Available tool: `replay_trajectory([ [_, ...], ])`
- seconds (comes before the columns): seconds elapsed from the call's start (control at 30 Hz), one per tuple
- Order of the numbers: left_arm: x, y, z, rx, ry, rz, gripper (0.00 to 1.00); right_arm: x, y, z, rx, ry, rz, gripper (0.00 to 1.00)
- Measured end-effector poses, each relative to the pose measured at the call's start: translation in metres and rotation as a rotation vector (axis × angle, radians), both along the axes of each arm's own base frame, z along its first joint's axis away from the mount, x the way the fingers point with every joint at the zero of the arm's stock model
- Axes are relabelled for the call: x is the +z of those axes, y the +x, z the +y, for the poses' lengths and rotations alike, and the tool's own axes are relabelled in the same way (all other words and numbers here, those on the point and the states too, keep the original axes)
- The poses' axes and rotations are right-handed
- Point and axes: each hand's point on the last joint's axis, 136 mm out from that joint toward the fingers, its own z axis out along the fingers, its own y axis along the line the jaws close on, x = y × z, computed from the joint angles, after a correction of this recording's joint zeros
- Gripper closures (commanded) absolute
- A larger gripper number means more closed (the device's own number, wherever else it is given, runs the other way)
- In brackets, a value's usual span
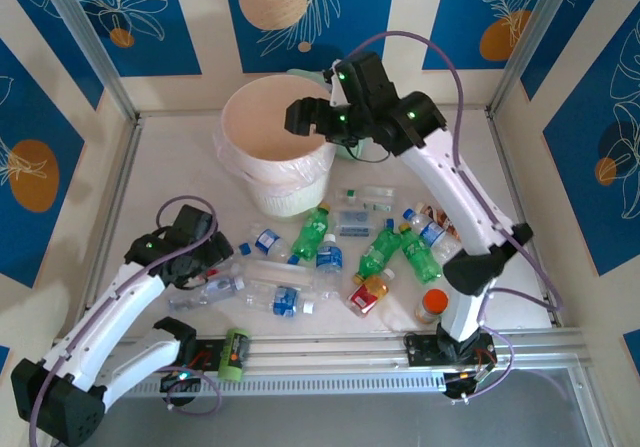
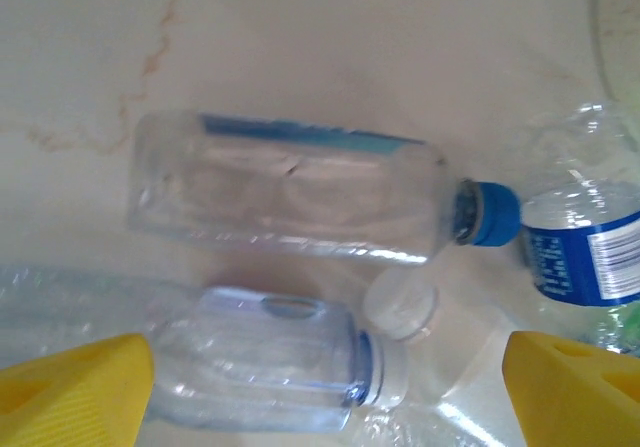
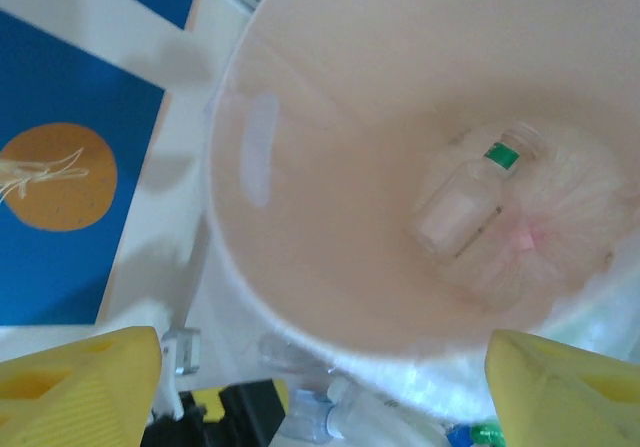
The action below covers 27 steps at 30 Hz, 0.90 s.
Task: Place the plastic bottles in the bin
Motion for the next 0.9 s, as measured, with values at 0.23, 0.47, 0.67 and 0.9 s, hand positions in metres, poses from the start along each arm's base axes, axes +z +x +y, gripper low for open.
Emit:
replay_trajectory([
  [0.23, -0.004, -0.036, 0.007, 0.161, -0.073, 0.110, 0.00, -0.010, -0.045, -0.025, 0.012, -0.025, -0.014, 0.14],
  [0.47, -0.006, -0.057, 0.016, 0.305, -0.094, 0.163, 0.00, -0.060, -0.058, -0.040, -0.014, -0.090, 0.072, 0.14],
  [0.67, -0.016, -0.056, 0.016, 0.377, -0.105, 0.173, 0.03, -0.080, -0.064, -0.046, -0.023, -0.108, 0.110, 0.14],
  [0.9, -0.040, -0.057, 0.012, 0.499, -0.141, 0.218, 0.06, -0.088, -0.072, -0.052, -0.035, -0.098, 0.128, 0.14],
])
